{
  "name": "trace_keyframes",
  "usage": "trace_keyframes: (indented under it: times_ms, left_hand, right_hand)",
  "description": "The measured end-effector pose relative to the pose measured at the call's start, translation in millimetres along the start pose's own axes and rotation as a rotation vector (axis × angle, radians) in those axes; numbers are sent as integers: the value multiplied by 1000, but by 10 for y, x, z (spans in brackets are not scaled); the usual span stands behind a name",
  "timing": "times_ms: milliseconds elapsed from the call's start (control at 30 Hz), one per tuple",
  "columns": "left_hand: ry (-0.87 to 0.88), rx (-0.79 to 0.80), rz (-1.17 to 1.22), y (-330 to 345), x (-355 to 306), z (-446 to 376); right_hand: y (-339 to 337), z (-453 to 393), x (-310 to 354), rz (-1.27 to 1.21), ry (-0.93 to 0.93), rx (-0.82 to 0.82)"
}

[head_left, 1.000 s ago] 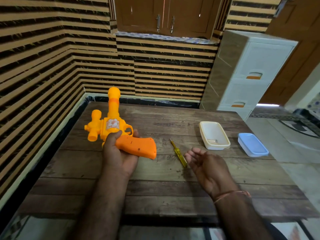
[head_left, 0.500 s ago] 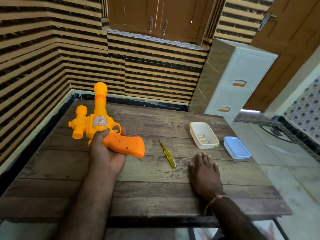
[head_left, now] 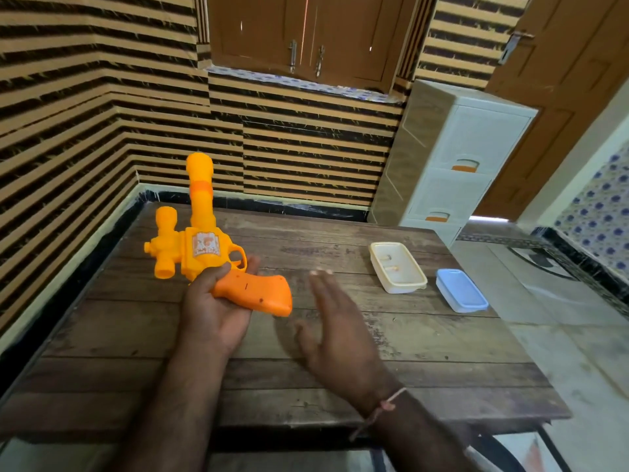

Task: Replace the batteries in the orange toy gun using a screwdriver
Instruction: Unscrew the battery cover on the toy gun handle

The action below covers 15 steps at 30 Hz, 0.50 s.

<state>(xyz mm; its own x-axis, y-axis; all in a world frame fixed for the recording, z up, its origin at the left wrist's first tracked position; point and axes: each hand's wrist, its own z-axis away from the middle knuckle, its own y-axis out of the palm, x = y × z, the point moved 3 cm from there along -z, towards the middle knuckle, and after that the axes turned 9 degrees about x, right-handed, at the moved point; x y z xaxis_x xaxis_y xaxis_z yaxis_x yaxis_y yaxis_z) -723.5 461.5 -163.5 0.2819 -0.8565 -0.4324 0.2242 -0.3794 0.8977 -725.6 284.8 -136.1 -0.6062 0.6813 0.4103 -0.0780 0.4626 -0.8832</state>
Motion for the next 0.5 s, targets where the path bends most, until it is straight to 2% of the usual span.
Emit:
trace_keyframes:
  times_ms: [67,167,233,333,500]
  left_hand:
    - [-39,46,-32,43,0,36]
    - [-106,72,-41,50,-3,63]
    - [-123,74,-30,35,13,65]
    - [-125,61,-15,51,34,59]
    - [-100,58,6,57,34,74]
  right_hand:
    - [142,-86,291,117,-146,92]
    - [362,-205,369,311,-135,165]
    - [414,-253,343,364,-76,97]
    - [467,-297,295,341,-115,-84]
    - [525,-272,284,347,-162,-186]
